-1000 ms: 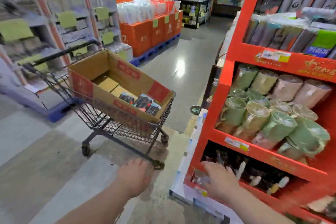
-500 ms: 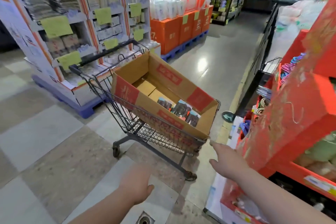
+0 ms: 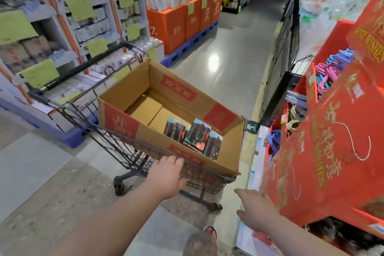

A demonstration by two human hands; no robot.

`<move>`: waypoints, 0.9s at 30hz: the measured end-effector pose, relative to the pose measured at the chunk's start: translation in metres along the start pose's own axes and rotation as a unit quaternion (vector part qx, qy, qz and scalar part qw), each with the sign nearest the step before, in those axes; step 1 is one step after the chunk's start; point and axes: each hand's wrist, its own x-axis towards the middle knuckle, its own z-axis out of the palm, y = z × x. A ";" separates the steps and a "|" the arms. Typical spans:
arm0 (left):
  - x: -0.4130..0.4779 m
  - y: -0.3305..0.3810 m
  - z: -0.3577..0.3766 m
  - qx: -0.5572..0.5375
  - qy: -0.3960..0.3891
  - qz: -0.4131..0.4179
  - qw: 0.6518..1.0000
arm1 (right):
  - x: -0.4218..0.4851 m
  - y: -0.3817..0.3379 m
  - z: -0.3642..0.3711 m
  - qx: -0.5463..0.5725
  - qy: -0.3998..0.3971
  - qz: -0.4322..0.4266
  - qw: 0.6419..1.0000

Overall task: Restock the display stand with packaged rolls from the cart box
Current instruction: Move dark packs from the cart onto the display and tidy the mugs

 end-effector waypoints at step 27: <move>0.233 -0.082 -0.016 0.010 -0.132 0.022 0.991 | 0.235 0.015 -0.152 0.051 0.015 0.017 0.998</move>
